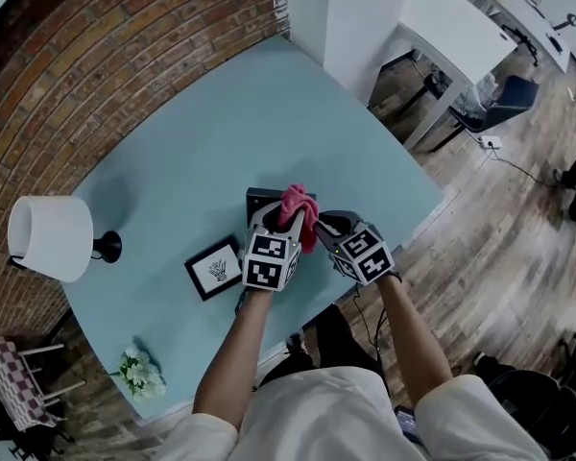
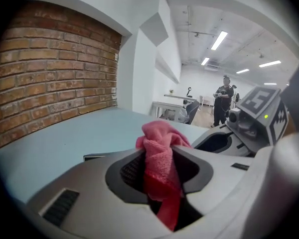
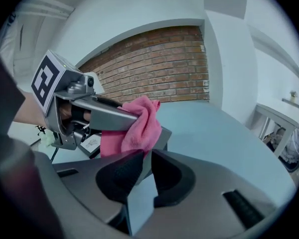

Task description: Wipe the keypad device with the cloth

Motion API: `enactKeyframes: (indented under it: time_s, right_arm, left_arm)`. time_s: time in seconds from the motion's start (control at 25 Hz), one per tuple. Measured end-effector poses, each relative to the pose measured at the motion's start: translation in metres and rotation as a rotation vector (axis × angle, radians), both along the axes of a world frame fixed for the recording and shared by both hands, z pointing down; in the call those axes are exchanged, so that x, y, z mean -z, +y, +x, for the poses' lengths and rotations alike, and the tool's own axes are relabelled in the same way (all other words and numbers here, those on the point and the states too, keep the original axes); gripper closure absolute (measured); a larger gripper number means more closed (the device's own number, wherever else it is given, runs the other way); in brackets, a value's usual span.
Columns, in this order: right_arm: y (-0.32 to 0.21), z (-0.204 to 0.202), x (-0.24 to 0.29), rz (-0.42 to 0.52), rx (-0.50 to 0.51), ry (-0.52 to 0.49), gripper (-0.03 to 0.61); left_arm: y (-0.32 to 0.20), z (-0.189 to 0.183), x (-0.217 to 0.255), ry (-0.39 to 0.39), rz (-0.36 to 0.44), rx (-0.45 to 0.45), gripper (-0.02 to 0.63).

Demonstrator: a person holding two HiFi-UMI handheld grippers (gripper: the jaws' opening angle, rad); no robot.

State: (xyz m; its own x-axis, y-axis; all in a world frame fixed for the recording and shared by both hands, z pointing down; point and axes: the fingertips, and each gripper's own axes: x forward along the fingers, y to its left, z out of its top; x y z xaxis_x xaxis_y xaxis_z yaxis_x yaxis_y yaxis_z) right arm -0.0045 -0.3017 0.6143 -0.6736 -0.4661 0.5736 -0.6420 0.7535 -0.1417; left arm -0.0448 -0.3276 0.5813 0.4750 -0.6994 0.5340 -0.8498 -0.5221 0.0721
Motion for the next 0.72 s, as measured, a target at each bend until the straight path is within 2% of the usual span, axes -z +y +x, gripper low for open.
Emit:
enactKeyframes:
  time_s: [0.72]
  right_arm:
    - [0.008,-0.006,-0.01,-0.021,0.03,-0.013,0.499]
  left_arm:
    - [0.036,-0.007,-0.042,0.002,-0.086,0.008,0.453]
